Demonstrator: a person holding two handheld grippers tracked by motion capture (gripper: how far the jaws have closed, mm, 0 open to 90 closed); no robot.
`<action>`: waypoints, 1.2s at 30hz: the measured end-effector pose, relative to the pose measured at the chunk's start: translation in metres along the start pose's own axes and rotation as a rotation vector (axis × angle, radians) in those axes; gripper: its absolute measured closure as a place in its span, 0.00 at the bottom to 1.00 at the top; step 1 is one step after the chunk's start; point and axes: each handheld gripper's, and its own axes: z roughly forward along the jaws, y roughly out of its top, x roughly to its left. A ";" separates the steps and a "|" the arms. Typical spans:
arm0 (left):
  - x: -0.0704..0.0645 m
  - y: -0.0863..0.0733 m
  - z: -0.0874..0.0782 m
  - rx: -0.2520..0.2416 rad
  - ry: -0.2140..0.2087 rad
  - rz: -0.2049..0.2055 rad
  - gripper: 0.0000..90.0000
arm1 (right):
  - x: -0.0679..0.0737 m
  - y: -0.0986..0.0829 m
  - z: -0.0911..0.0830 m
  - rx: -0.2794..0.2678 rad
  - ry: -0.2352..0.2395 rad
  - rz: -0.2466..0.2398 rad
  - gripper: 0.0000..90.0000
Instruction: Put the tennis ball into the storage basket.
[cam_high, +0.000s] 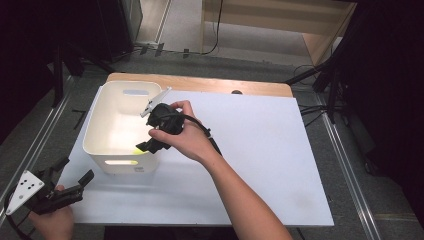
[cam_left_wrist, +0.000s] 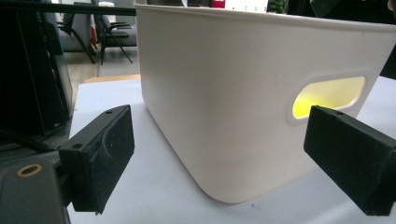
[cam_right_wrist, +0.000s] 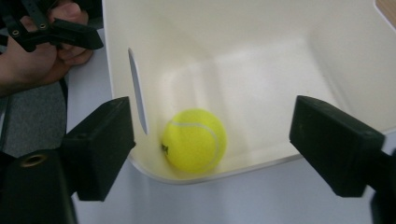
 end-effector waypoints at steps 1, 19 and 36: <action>0.000 0.000 0.000 0.000 0.000 0.001 0.09 | 0.000 -0.002 -0.002 -0.008 -0.013 -0.002 0.11; -0.001 0.000 0.001 0.000 0.006 0.004 0.10 | -0.007 -0.048 -0.036 -0.107 -0.149 0.099 0.00; -0.001 0.000 0.001 0.006 0.007 0.009 0.10 | -0.012 -0.106 -0.060 -0.151 -0.233 0.161 0.00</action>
